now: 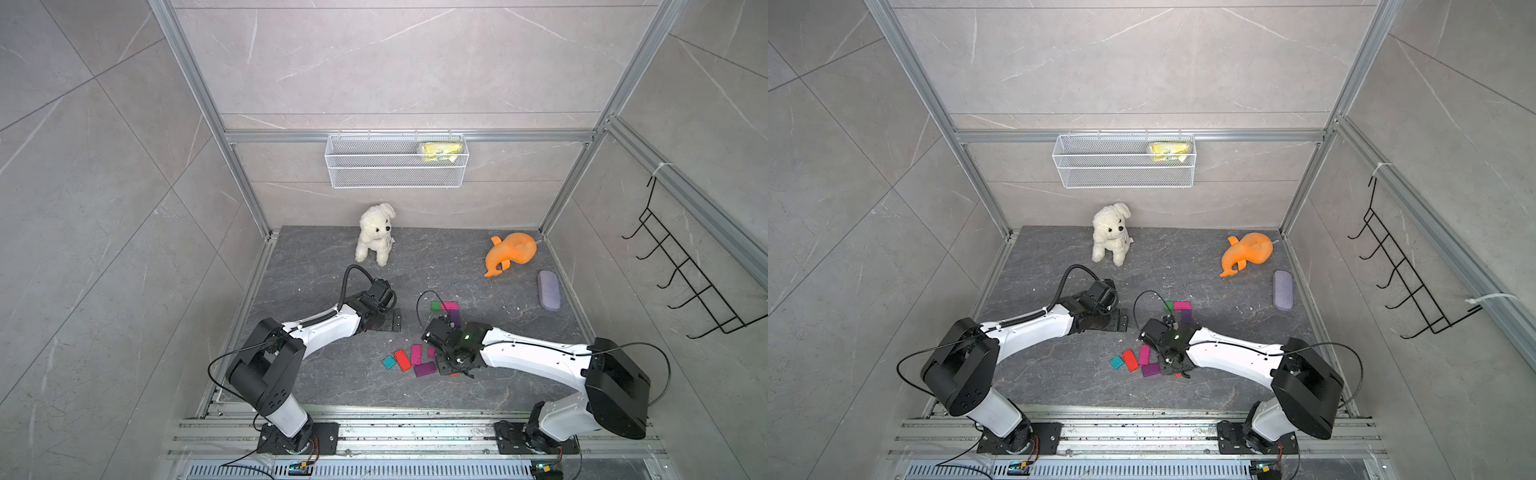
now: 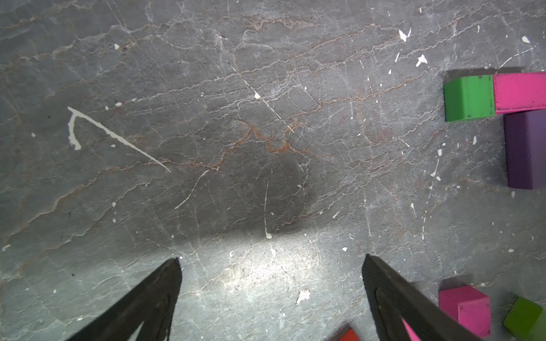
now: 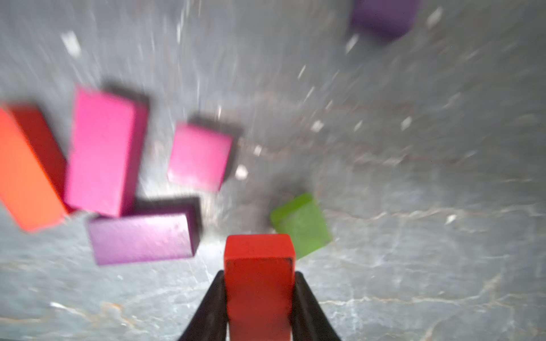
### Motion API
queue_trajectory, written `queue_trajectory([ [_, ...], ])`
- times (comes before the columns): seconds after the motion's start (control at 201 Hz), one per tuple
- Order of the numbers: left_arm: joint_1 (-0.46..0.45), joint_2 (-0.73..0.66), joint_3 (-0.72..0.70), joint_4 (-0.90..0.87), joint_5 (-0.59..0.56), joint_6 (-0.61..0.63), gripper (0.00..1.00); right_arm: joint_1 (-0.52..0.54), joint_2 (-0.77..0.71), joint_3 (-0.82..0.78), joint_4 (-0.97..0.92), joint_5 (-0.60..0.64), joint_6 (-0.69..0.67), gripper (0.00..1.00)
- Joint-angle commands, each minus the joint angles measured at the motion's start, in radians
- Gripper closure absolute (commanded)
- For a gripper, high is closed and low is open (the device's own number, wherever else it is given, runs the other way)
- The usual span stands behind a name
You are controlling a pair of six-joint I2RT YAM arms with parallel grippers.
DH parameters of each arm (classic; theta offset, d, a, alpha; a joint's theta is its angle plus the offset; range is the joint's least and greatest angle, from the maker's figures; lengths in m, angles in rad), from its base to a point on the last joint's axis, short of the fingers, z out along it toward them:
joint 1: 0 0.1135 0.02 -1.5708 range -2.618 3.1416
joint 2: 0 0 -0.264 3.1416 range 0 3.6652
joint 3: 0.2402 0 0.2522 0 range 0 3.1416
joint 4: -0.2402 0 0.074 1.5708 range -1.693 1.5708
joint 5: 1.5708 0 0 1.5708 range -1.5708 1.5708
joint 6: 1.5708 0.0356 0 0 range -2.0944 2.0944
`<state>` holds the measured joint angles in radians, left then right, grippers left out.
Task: Assemble the number 7 with building blocks
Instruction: Pick up the building block from the center of the board, then assemble the building block at the center of the board.
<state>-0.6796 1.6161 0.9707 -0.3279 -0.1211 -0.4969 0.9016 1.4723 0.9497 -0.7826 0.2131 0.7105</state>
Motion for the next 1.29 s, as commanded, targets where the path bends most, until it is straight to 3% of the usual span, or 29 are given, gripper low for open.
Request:
queue_trajectory([
  [0.0, 0.006, -0.017, 0.045, -0.009, 0.016, 0.016, 0.0, -0.103, -0.026, 0.051, -0.035, 0.025, -0.071, 0.69],
  [0.174, 0.006, 0.004, 0.073, -0.006, 0.031, 0.022, 0.0, -0.234, 0.049, 0.09, 0.025, -0.041, -0.142, 0.68],
  [0.383, 0.005, 0.031, 0.096, -0.01, 0.031, 0.029, 0.0, -0.299, 0.17, 0.101, 0.12, -0.12, -0.151, 0.68],
  [1.001, 0.006, 0.076, 0.105, -0.01, 0.031, 0.024, 0.0, -0.328, 0.306, 0.137, 0.124, -0.127, -0.152, 0.67],
  [1.11, 0.005, 0.078, 0.104, -0.008, 0.031, 0.023, 0.0, -0.328, 0.306, 0.138, 0.108, -0.108, -0.146, 0.58],
  [1.289, 0.006, 0.082, 0.105, -0.007, 0.034, 0.02, 0.0, -0.329, 0.269, 0.141, 0.088, -0.103, -0.135, 0.54],
])
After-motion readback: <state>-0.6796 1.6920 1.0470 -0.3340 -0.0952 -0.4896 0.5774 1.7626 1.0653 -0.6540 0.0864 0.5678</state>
